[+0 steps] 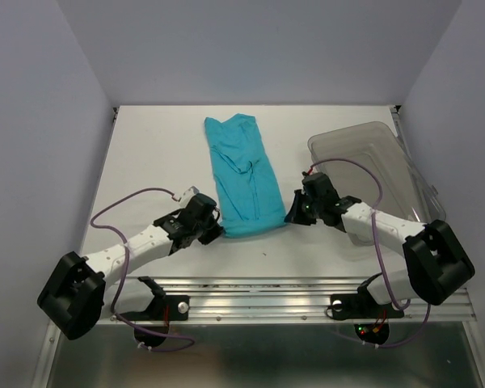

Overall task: Roll the t-shirts
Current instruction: Roll the T-shirt to the center of the board.

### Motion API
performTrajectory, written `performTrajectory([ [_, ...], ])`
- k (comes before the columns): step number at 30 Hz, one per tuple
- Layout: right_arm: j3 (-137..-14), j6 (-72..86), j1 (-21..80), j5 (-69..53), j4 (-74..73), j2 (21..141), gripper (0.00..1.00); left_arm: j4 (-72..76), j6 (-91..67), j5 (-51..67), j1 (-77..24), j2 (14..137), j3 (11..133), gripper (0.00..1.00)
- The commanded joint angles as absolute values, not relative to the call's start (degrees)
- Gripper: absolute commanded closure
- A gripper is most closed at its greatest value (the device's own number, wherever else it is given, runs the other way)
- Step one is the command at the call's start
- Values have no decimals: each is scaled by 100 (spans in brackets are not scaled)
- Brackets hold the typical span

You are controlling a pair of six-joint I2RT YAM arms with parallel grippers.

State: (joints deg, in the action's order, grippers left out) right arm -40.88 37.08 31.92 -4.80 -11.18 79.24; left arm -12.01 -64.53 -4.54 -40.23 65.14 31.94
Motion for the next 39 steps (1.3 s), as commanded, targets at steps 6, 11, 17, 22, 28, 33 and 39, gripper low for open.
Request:
performTrajectory([
  [6, -4676, 3524, 3217, -220, -1134, 8156, 99, -1055, -6021, -360, -3692, 6873, 3542, 100],
  [11, -4816, 3516, 3217, -158, -1134, 8314, 99, -1072, -5837, -334, -3516, 7057, 3752, 100],
  [17, -5062, 3402, 3217, -27, -1125, 8578, 99, -1046, -5669, -334, -3288, 7303, 4007, 100],
  [22, -5264, 3314, 3217, 149, -1125, 8771, 99, -967, -5503, -282, -3156, 7637, 4192, 100],
  [28, -5554, 3147, 3165, 246, -1134, 9000, 98, -862, -5361, -176, -3006, 7971, 4368, 100],
  [33, -5756, 3076, 3164, 255, -1125, 9246, 97, -844, -5151, -149, -2839, 8217, 4526, 100],
  [39, -6064, 3050, 3111, 360, -1125, 9545, 88, -835, -4913, -158, -2751, 8542, 4807, 99],
])
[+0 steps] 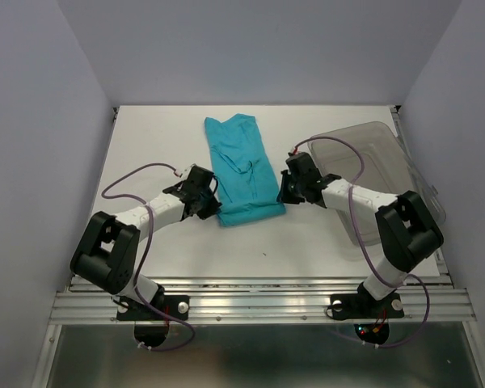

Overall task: Roll the t-shirts
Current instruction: Roll the T-shirt to the center of the board.

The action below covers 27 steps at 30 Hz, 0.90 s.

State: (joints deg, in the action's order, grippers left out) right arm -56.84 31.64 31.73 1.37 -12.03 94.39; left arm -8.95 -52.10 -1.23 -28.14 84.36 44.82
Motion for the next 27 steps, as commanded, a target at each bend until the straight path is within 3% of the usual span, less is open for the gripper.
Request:
performTrajectory([
  [1, -6108, 3050, 3111, 369, -1134, 9588, 85, -835, -4835, -141, -2742, 8569, 4842, 95],
  [4, -6266, 3024, 3059, 369, -1151, 9633, 73, -922, -4711, -158, -2733, 8578, 5062, 79],
  [5, -6284, 3015, 3059, 387, -1195, 9563, 67, -975, -4615, -184, -2733, 8517, 5184, 66],
  [7, -6328, 2945, 3059, 430, -1257, 9458, 57, -1133, -4527, -316, -2733, 8403, 5299, 53],
  [8, -6346, 2910, 3059, 448, -1379, 9396, 51, -1186, -4457, -360, -2733, 8263, 5378, 40],
  [9, -6381, 2857, 3059, 448, -1449, 9265, 40, -1291, -4413, -404, -2733, 8201, 5414, 35],
  [12, -6346, 2804, 3059, 387, -1643, 9027, 32, -1423, -4359, -404, -2733, 7859, 5379, 31],
  [16, -6100, 2882, 3059, 124, -1696, 8579, 34, -1328, -4473, -186, -2760, 7358, 5063, 38],
  [19, -5854, 2944, 3059, -228, -1644, 8455, 36, -1152, -4596, -27, -2882, 7102, 4756, 53],
  [20, -5810, 2953, 3111, -272, -1635, 8490, 38, -1090, -4631, 8, -2909, 7084, 4685, 65],
  [21, -5740, 2971, 3164, -325, -1591, 8534, 44, -933, -4658, 252, -2979, 7075, 4554, 74],
  [22, -5713, 2979, 3164, -360, -1565, 8595, 50, -827, -4702, 333, -3014, 7093, 4492, 94],
  [23, -5695, 2988, 3164, -456, -1521, 8709, 60, -730, -4728, 421, -3032, 7145, 4430, 100],
  [25, -5634, 3058, 3217, -729, -1354, 8824, 83, -529, -4781, 605, -3067, 7338, 4333, 100],
  [27, -5634, 3094, 3217, -835, -1231, 8999, 89, -379, -4860, 659, -3138, 7540, 4272, 100],
])
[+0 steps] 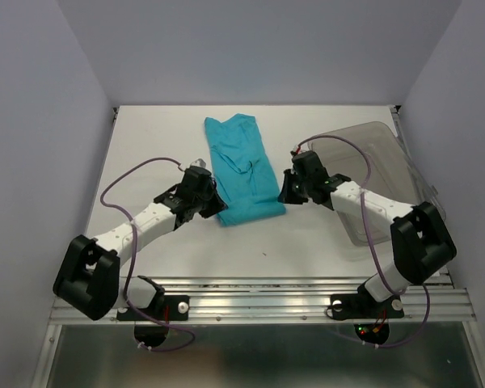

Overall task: Roll the t-shirts
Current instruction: Roll the T-shirt to the center of the board.

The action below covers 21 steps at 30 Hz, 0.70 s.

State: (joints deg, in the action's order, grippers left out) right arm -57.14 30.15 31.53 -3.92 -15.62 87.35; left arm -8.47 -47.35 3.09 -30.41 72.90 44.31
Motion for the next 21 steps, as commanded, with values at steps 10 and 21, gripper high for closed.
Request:
performTrajectory([
  [10, -6432, 2989, 3217, -459, -1160, 10097, 89, -534, -4098, 177, -3033, 8892, 5165, 100],
  [21, -7461, 2839, 2962, -316, -1546, 10873, 90, -1160, -3551, -176, -2856, 9405, 6275, 100],
])
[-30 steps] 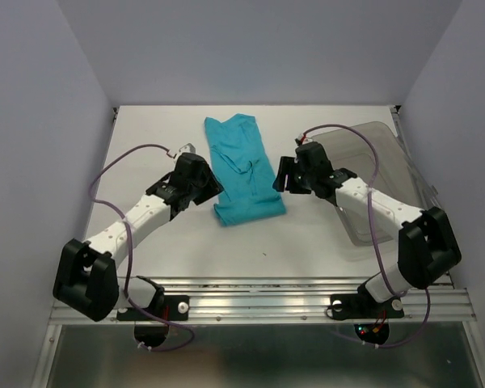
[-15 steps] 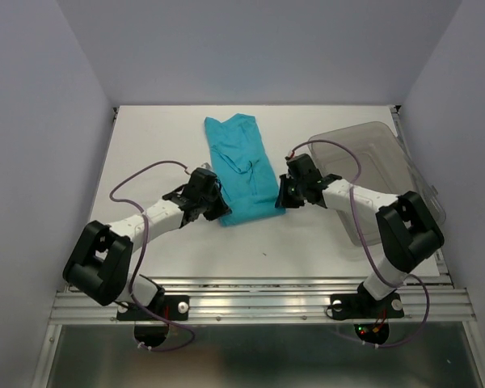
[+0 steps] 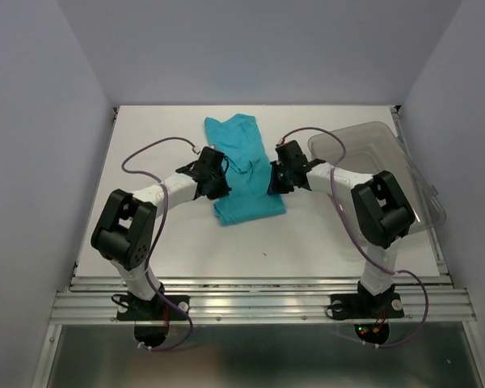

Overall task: Roll the t-shirts
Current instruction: Roll the T-shirt to the center of the board.

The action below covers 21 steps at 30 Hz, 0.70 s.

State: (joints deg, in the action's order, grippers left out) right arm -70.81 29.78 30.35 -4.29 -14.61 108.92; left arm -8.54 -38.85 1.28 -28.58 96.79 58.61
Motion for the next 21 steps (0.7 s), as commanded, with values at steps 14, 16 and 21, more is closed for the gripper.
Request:
performTrajectory([
  [14, -6935, 2883, 3138, -659, -1424, 10299, 89, -44, -4473, 1265, -3243, 8788, 5221, 100],
  [16, -6987, 2892, 3138, -598, -1389, 10458, 89, -44, -4517, 1240, -3322, 8973, 5299, 100],
  [21, -7110, 2839, 3138, -133, -1397, 11011, 89, 88, -4412, 871, -3384, 9571, 5414, 100],
])
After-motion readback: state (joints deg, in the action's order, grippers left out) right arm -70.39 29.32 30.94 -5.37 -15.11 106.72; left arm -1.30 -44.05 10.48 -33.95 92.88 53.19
